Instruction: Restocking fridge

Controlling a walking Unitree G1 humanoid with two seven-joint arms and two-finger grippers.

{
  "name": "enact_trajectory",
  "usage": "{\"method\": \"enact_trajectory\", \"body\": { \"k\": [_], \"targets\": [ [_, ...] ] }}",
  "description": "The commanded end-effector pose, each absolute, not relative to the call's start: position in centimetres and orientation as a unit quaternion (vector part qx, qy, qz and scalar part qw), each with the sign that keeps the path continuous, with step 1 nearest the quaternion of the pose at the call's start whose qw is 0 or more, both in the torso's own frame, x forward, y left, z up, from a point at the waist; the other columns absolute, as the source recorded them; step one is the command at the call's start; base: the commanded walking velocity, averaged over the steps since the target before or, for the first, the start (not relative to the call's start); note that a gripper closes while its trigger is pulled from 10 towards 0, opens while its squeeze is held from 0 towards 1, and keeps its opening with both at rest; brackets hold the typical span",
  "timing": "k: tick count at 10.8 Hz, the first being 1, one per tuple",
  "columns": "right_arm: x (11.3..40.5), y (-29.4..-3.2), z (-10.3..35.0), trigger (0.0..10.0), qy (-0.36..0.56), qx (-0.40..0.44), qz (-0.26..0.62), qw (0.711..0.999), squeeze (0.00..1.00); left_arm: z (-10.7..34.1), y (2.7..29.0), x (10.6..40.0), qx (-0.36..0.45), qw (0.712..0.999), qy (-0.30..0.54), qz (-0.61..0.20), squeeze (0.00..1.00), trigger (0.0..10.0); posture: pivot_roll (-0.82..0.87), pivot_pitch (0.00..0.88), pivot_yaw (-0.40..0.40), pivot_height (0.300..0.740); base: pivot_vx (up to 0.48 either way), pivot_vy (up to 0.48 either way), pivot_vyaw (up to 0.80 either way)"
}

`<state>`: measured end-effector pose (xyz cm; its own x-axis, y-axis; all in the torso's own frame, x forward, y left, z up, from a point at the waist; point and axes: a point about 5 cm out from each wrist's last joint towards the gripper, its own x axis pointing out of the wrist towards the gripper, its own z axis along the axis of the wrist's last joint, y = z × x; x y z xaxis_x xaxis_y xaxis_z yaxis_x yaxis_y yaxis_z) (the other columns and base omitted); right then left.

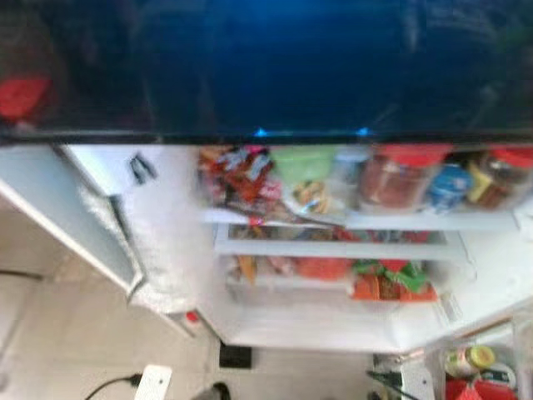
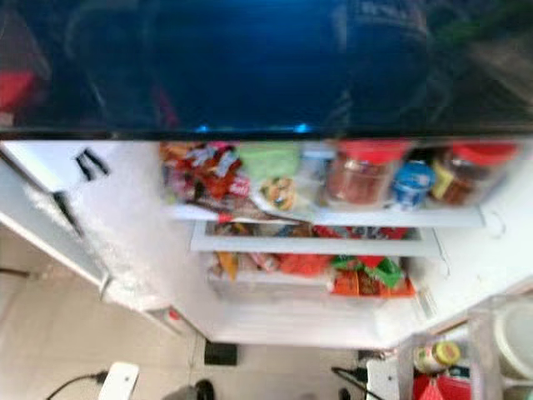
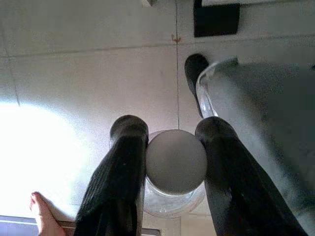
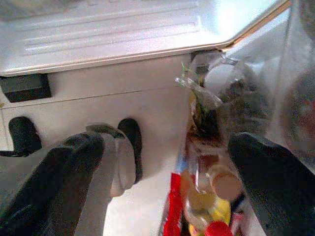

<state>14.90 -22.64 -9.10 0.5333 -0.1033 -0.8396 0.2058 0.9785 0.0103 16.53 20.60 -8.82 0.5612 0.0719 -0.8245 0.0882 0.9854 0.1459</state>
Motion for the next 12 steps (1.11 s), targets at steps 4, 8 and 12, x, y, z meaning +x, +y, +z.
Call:
{"method": "enact_trajectory", "body": {
  "k": [4, 8, 12],
  "targets": [
    [14.08, -24.04, -9.07, 10.0, 0.478, 0.046, -0.113, 0.87, 0.0, -9.1, 20.55, 15.91, 0.091, 0.874, 0.477, -0.012, 0.0, 10.0, -0.07, 0.181, 0.031, 0.74, 0.0, -0.284, 0.0],
    [14.12, -24.04, -9.03, 10.0, 0.472, 0.053, -0.119, 0.872, 0.0, -9.08, 20.44, 15.99, 0.09, 0.875, 0.476, -0.013, 0.0, 10.0, -0.07, 0.181, 0.03, 0.74, 0.0, -0.261, 0.0],
    [14.1, -24.05, -9.06, 10.0, 0.477, 0.047, -0.115, 0.87, 0.0, -9.15, 20.48, 15.84, 0.086, 0.873, 0.48, -0.014, 0.0, 10.0, -0.07, 0.179, 0.03, 0.74, 0.0, 0.0, -0.37]
  ]
}}
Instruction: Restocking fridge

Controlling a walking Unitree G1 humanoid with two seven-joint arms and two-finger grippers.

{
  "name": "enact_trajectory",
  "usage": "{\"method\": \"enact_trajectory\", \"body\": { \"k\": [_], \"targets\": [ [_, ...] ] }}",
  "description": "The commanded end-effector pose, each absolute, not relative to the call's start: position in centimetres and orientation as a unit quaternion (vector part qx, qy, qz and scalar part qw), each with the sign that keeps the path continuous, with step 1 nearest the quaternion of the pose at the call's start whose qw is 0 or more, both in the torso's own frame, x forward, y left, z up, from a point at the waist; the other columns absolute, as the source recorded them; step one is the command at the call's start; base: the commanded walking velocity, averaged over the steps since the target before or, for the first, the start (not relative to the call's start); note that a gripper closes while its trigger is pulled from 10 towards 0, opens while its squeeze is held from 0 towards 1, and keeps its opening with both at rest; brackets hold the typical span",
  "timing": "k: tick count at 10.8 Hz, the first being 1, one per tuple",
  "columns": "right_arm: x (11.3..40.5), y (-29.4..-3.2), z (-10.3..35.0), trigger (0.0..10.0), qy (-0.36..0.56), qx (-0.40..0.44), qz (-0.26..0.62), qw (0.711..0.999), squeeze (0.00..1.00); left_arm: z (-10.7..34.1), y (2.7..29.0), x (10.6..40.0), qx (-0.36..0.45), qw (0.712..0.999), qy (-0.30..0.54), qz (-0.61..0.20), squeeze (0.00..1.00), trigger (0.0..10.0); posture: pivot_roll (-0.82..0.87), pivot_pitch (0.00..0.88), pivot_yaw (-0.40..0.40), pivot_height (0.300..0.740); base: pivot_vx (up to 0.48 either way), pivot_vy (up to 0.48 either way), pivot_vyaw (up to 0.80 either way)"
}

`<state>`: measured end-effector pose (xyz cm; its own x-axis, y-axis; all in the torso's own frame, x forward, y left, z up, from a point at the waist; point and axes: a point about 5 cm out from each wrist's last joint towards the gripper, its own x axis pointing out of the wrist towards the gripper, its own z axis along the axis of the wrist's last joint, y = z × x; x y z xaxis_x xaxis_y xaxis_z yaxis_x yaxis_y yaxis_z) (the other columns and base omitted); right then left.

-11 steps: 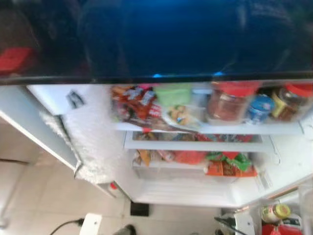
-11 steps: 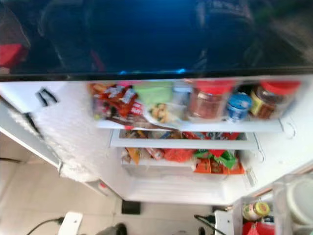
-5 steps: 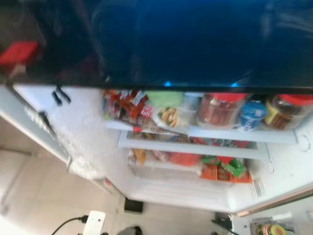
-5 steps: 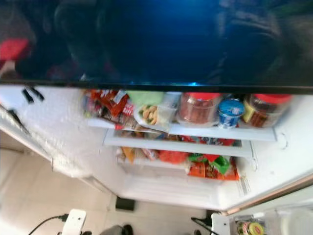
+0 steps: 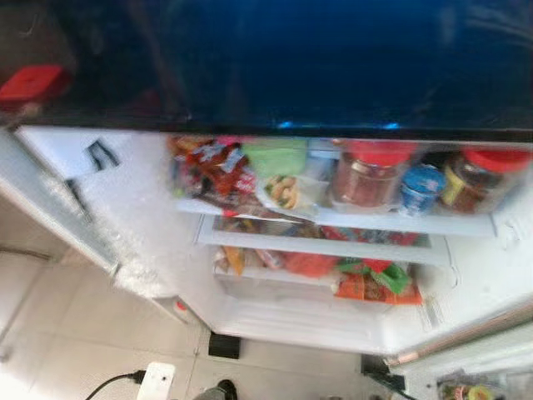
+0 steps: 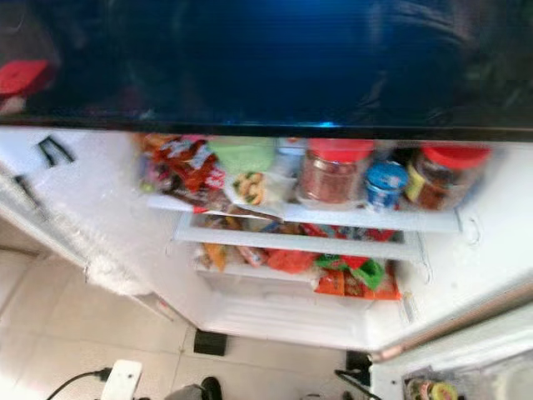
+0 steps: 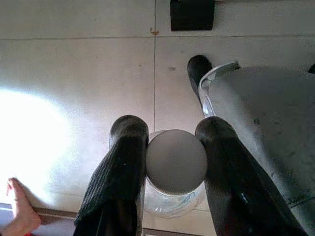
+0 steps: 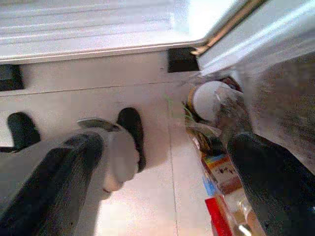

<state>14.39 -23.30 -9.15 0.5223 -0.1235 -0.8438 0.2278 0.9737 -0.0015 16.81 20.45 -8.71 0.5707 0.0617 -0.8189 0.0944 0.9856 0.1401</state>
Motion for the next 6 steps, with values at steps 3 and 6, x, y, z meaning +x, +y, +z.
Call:
{"method": "enact_trajectory", "body": {
  "k": [3, 6],
  "targets": [
    [14.17, -24.09, -9.0, 10.0, 0.473, 0.045, -0.116, 0.872, 0.0, -9.15, 20.51, 15.83, 0.087, 0.873, 0.48, -0.014, 0.0, 10.0, -0.07, 0.179, 0.031, 0.74, 0.0, 0.0, -0.21],
    [14.15, -24.05, -9.01, 10.0, 0.47, 0.053, -0.119, 0.873, 0.0, -9.09, 20.19, 16.05, 0.088, 0.875, 0.475, -0.025, 0.0, 10.0, -0.06, 0.18, 0.029, 0.74, 0.0, 0.0, 0.0]
  ]
}}
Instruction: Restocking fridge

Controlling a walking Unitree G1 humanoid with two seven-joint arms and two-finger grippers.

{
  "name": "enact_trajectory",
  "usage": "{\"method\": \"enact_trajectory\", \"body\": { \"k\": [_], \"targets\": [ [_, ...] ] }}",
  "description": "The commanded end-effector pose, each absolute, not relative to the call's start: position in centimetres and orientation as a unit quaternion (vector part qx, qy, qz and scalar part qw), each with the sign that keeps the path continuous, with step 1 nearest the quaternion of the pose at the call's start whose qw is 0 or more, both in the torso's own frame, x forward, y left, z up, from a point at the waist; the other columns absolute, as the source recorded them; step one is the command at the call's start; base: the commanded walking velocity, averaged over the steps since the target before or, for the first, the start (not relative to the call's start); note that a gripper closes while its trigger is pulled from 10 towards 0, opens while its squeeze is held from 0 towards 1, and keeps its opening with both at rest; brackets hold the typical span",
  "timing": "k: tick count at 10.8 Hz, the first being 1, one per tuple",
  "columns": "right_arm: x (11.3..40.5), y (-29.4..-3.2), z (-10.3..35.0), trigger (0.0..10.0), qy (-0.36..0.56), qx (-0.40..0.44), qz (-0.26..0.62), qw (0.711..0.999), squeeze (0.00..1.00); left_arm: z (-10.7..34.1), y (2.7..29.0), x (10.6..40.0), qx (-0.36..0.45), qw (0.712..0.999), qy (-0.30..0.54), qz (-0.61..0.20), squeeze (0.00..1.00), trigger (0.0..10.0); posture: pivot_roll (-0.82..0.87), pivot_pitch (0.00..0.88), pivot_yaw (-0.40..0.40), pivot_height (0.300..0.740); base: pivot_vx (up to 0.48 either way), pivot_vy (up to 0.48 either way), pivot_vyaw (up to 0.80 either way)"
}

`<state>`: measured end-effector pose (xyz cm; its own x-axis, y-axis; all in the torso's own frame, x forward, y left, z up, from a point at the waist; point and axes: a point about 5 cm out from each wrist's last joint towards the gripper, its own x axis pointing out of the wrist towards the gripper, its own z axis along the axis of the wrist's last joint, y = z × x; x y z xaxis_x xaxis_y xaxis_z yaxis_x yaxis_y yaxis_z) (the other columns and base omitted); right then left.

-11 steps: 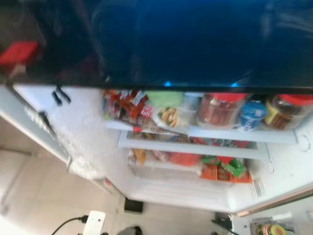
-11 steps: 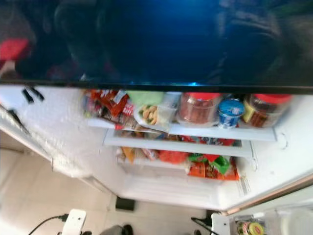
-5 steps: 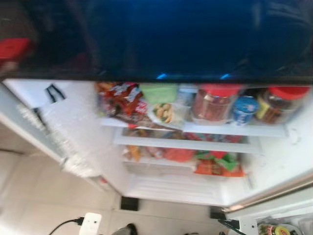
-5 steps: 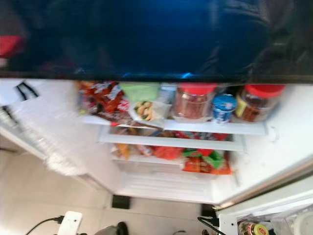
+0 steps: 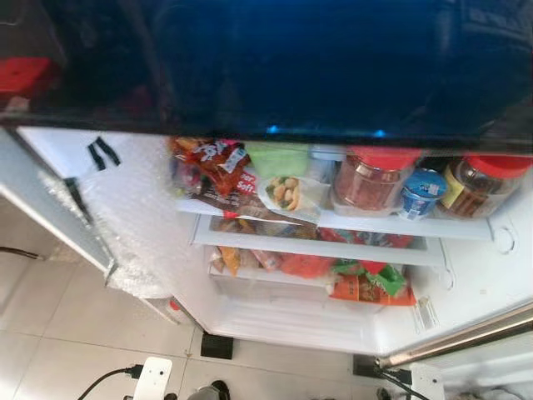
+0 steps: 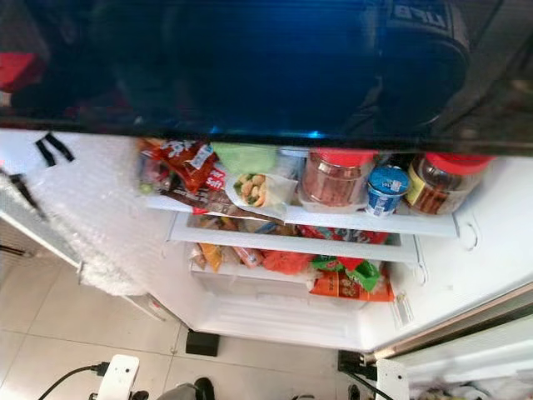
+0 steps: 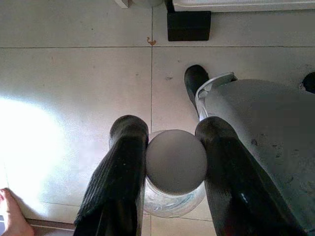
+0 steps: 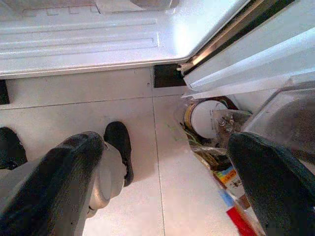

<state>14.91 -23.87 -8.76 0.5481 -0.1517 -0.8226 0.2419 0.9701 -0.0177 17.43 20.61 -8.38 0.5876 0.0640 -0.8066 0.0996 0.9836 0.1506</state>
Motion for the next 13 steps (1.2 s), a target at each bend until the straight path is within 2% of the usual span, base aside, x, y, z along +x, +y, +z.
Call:
{"method": "enact_trajectory", "body": {
  "k": [1, 6, 10, 13],
  "targets": [
    [14.14, -24.02, -9.02, 10.0, 0.471, 0.054, -0.117, 0.873, 0.0, -9.05, 20.05, 16.19, 0.09, 0.875, 0.474, -0.028, 0.0, 10.0, -0.06, 0.179, 0.029, 0.74, 0.0, 0.0, 0.0],
    [14.09, -24.08, -9.04, 10.0, 0.474, 0.049, -0.116, 0.872, 0.0, -9.04, 19.98, 16.26, 0.098, 0.874, 0.474, -0.035, 0.0, 10.0, -0.07, 0.18, 0.031, 0.74, 0.0, 0.0, -0.67],
    [14.12, -24.04, -9.03, 10.0, 0.473, 0.049, -0.116, 0.872, 0.0, -9.06, 20.26, 16.12, 0.106, 0.872, 0.476, -0.035, 0.0, 10.0, -0.06, 0.179, 0.032, 0.74, 0.0, -0.35, 0.0],
    [14.11, -24.03, -9.05, 10.0, 0.475, 0.048, -0.117, 0.871, 0.0, -9.17, 20.52, 15.75, 0.103, 0.87, 0.481, -0.028, 0.0, 10.0, -0.06, 0.177, 0.031, 0.74, 0.0, 0.0, 0.0]
  ]
}}
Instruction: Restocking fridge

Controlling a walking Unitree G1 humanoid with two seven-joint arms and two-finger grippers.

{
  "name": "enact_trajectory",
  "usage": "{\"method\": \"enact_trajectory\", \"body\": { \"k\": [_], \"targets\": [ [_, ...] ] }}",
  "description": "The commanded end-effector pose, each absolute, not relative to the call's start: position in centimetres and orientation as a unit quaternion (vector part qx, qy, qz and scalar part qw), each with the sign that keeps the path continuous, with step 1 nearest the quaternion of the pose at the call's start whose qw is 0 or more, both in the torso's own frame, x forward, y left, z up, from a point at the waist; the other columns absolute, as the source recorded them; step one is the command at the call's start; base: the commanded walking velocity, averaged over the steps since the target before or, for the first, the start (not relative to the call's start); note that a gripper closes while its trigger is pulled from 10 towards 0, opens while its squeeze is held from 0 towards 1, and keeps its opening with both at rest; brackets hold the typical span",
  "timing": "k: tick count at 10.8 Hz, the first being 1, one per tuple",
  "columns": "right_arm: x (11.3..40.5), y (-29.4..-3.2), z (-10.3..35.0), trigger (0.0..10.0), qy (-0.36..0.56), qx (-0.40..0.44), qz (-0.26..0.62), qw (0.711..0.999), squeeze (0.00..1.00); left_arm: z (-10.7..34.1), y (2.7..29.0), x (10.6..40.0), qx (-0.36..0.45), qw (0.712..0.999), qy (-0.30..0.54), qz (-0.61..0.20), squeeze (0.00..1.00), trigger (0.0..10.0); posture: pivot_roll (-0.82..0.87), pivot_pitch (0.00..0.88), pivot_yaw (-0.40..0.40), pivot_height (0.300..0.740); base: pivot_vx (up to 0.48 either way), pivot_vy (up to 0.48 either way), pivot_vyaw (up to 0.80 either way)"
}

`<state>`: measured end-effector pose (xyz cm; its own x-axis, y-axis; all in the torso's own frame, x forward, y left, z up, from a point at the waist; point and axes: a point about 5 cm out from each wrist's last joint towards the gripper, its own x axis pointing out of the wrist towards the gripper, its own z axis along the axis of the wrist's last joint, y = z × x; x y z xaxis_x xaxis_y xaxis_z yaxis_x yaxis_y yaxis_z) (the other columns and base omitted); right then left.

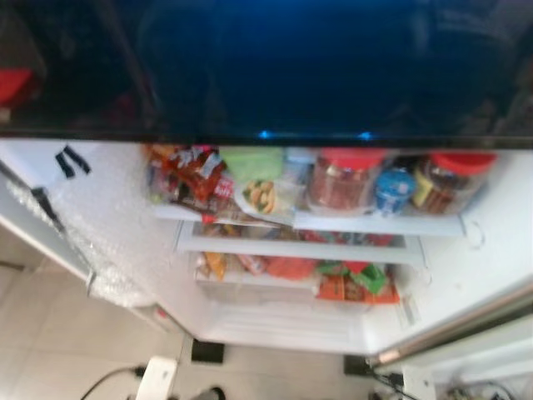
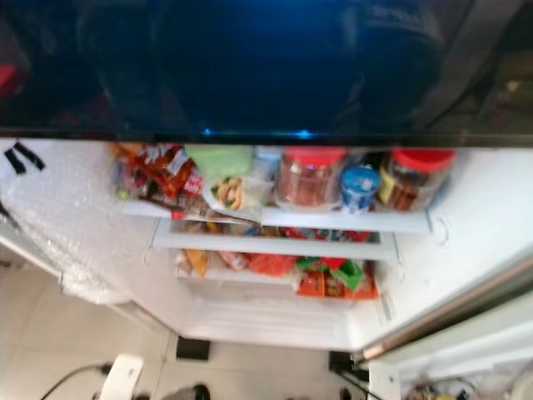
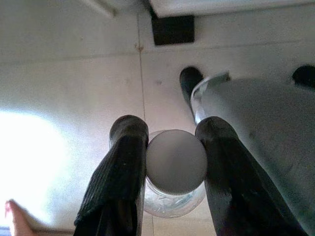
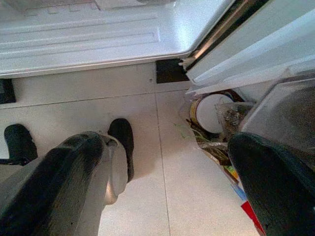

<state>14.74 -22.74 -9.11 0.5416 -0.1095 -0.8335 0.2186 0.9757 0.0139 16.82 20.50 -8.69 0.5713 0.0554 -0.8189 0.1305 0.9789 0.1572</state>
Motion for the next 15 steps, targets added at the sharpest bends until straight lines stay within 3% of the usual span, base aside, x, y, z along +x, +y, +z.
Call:
{"method": "enact_trajectory", "body": {
  "k": [1, 6, 11, 15],
  "targets": [
    [14.1, -24.0, -9.0, 10.0, 0.475, 0.047, -0.116, 0.871, 0.0, -9.2, 20.6, 15.7, 0.103, 0.869, 0.482, -0.028, 0.0, 10.0, -0.06, 0.177, 0.031, 0.74, 0.0, 0.0, 0.0],
    [14.0, -24.1, -9.1, 10.0, 0.477, 0.048, -0.117, 0.87, 0.0, -9.2, 20.4, 15.6, 0.107, 0.869, 0.482, -0.032, 0.0, 10.0, -0.06, 0.179, 0.027, 0.74, 0.0, -0.31, 0.0],
    [14.0, -24.2, -9.1, 10.0, 0.479, 0.046, -0.117, 0.869, 0.0, -9.1, 20.1, 16.0, 0.104, 0.874, 0.473, -0.038, 0.0, 10.0, -0.06, 0.179, 0.027, 0.74, 0.0, 0.0, -0.23],
    [14.1, -24.1, -9.0, 10.0, 0.477, 0.049, -0.114, 0.87, 0.0, -7.5, 19.9, 18.9, 0.125, 0.906, 0.4, -0.062, 0.0, 10.0, -0.06, 0.18, 0.029, 0.74, 0.0, 0.0, 0.0]
  ]
}}
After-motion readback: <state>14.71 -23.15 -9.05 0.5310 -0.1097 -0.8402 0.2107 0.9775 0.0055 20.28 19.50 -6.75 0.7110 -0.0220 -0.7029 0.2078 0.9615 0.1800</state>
